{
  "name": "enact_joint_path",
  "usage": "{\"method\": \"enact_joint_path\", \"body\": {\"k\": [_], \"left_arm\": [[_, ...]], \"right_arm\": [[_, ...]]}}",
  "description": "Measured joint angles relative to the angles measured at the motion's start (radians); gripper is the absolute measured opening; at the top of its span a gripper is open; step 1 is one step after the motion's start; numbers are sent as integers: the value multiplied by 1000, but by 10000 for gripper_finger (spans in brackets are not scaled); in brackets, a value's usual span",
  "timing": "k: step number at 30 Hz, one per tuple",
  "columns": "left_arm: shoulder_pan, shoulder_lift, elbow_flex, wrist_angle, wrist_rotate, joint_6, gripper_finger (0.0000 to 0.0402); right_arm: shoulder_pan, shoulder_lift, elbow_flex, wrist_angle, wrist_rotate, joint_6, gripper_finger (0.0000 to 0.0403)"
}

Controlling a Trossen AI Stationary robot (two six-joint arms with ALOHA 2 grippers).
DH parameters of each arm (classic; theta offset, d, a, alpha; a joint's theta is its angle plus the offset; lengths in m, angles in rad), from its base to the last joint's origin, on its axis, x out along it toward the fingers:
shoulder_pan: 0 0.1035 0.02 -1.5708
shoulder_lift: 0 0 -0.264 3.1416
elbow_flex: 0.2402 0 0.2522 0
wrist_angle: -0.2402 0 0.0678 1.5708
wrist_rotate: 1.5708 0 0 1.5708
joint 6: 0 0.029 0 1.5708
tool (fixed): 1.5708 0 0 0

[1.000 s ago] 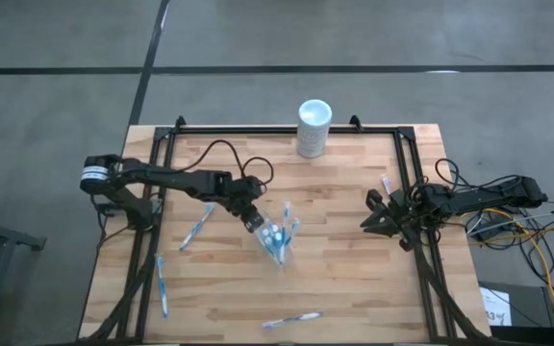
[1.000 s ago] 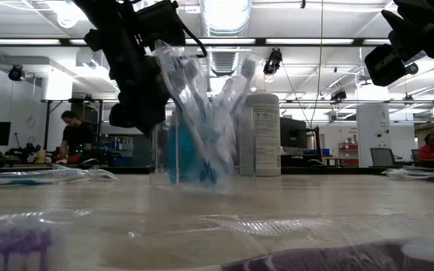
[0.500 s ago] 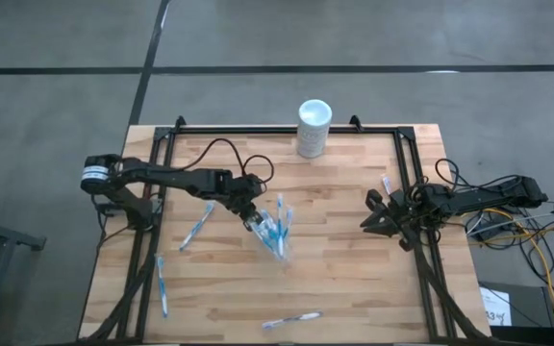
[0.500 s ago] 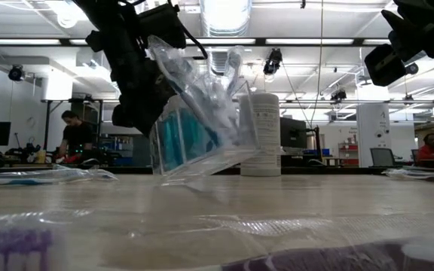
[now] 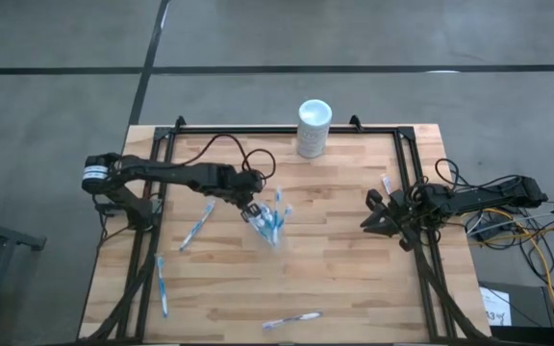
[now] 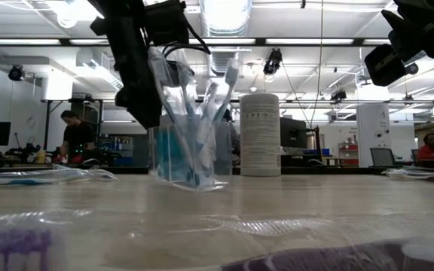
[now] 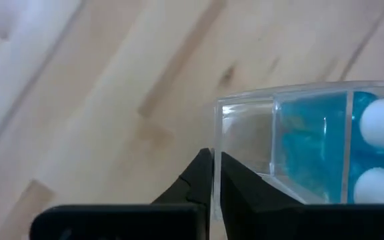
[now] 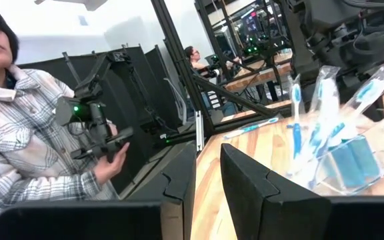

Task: Pick & Place toothbrushing station
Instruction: Move the transparent organizer to the top left of the table

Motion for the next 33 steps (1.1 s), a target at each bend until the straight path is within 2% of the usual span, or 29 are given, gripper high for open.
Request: {"method": "enact_joint_path", "body": {"k": [4, 16, 33], "left_arm": [[17, 0, 4, -31, -33, 3, 20], [107, -1, 4, -103, -35, 53, 21], [320, -2, 2, -124, 14, 142, 21]], "right_arm": [[0, 0, 0, 0, 0, 0, 68], [0, 2, 0, 0, 0, 0, 68], [0, 3, 0, 0, 0, 0, 68]]}}
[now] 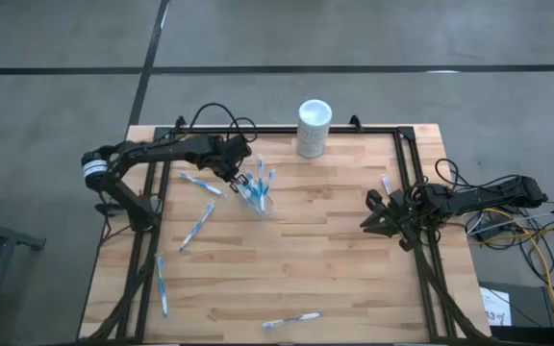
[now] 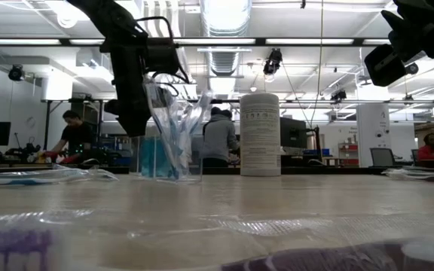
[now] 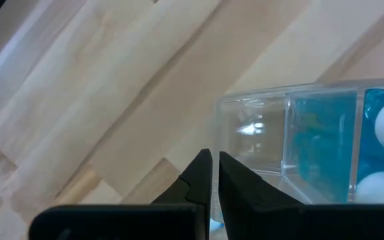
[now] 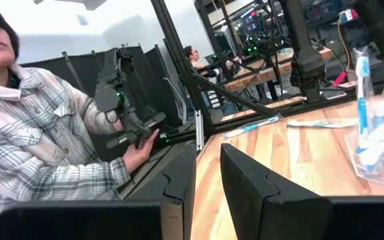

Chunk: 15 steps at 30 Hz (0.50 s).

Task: Pick & Place toothbrushing station
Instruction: Move the transparent organizer to the top left of the table

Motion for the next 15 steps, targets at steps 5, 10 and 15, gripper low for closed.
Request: {"method": "enact_joint_path", "body": {"k": [5, 10, 15], "left_arm": [[31, 0, 0, 2, 18, 48, 21], [30, -3, 0, 3, 19, 38, 22], [34, -10, 0, 5, 8, 7, 37]], "right_arm": [[0, 0, 0, 0, 0, 0, 68], [0, 0, 0, 0, 0, 0, 68], [0, 0, 0, 0, 0, 0, 68]]}}
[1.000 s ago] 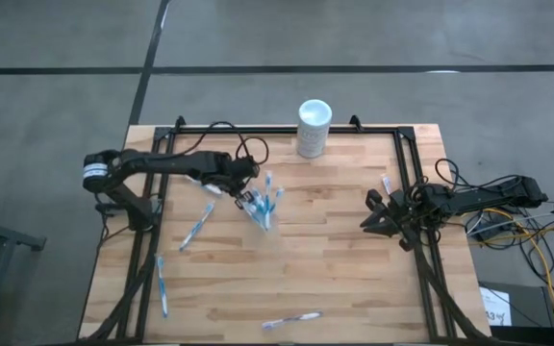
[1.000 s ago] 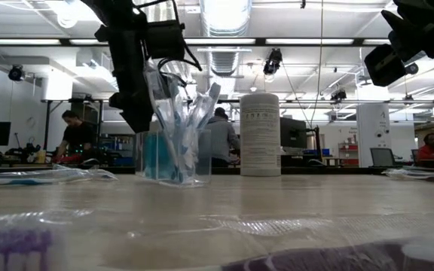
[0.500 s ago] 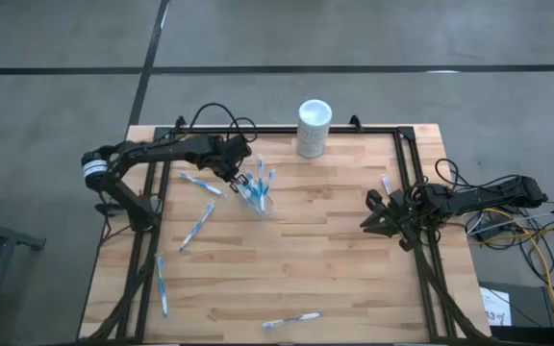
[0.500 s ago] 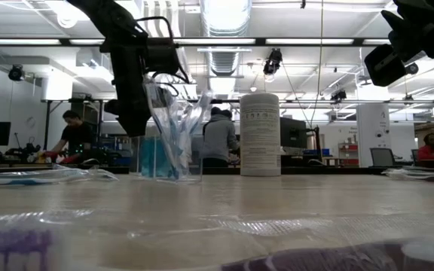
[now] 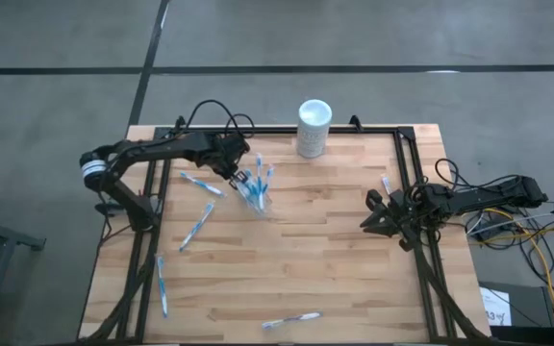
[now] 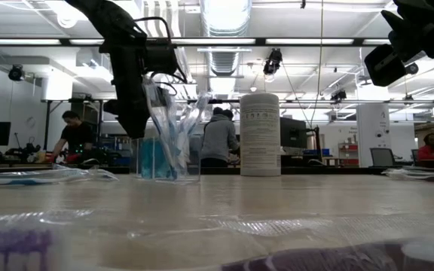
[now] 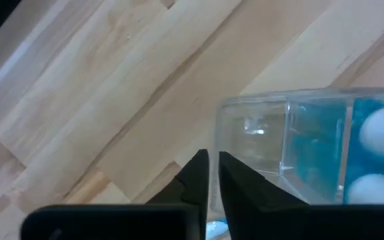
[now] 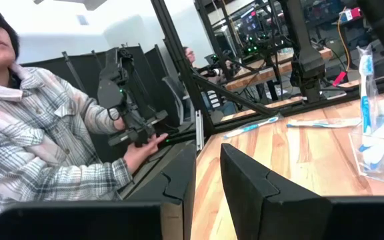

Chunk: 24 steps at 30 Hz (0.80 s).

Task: Pick & Place toothbrushing station
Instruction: Move the transparent organizer to the top left of the table, then put the blue toothbrush into the transparent organizer

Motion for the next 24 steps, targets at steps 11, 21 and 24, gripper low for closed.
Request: {"method": "enact_joint_path", "body": {"k": [11, 21, 24], "left_arm": [[2, -36, 0, -18, 5, -5, 112], [60, -137, 0, -108, -1, -102, 120], [76, -190, 0, -134, -1, -196, 120]], "right_arm": [[0, 0, 0, 0, 0, 0, 68], [0, 0, 0, -1, 0, 0, 68], [0, 0, 0, -2, 0, 0, 68]]}}
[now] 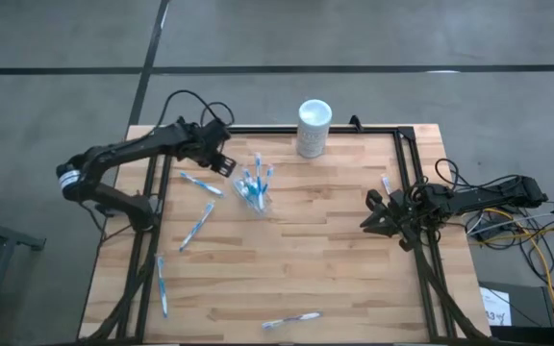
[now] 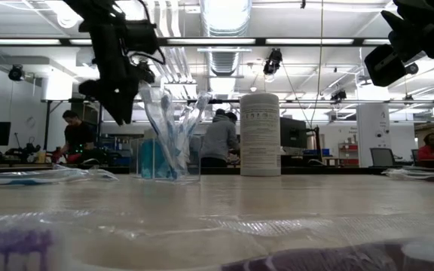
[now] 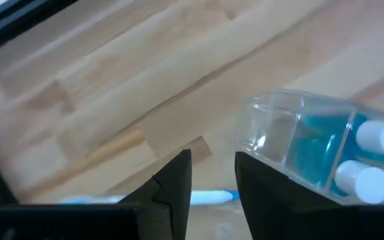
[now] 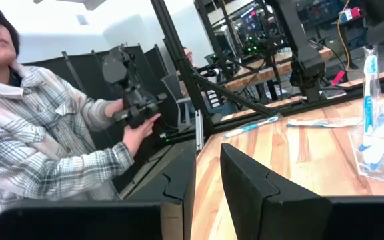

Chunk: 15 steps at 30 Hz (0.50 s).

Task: Pick & Place toothbrushing station
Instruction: Put the blue toothbrush into the transparent organizer

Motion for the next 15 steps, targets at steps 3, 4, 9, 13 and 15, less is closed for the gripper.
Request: {"method": "enact_joint_path", "body": {"k": [3, 4, 9, 13, 15], "left_arm": [[11, -56, 0, -41, 0, -115, 120], [11, -77, 0, -61, 1, -156, 120], [1, -152, 0, -176, 28, -448, 127], [-3, -190, 0, -253, 139, -649, 170], [-3, -203, 0, -262, 160, -695, 197]], "right_arm": [[0, 0, 0, 0, 0, 0, 68], [0, 0, 0, 0, 0, 0, 68], [0, 0, 0, -1, 0, 0, 68], [0, 0, 0, -1, 0, 0, 68], [0, 0, 0, -1, 0, 0, 68]]}}
